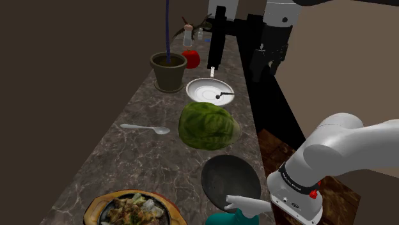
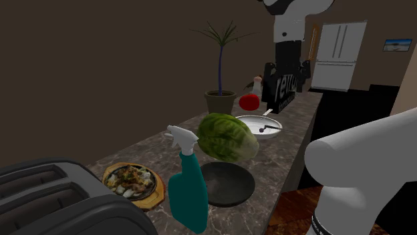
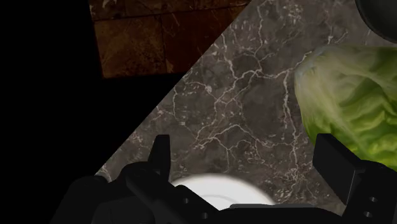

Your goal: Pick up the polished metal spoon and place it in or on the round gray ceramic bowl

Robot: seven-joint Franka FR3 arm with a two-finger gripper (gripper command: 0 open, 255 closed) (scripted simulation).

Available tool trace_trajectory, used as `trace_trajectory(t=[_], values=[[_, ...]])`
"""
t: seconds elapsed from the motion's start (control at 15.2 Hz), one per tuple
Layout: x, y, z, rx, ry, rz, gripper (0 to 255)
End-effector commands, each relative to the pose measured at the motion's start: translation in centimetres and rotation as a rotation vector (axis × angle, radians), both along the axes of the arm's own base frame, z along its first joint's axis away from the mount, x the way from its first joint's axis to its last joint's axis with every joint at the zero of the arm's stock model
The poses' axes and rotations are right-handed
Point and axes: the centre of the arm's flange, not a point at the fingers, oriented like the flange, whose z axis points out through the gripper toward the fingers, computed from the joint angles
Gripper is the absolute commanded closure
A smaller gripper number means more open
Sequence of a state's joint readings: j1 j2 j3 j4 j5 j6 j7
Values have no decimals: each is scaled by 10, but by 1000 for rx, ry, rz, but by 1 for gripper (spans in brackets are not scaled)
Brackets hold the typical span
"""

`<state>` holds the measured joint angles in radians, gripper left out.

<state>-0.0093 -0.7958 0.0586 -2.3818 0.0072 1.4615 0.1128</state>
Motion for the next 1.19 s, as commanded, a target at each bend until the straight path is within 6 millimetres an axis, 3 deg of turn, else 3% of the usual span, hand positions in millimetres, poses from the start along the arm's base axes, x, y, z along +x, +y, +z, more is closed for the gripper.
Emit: trace_trajectory(t=[0.0, 1.12], values=[[0, 0, 0, 0, 0, 0, 0], [109, 127, -111, 116, -142, 282, 0]])
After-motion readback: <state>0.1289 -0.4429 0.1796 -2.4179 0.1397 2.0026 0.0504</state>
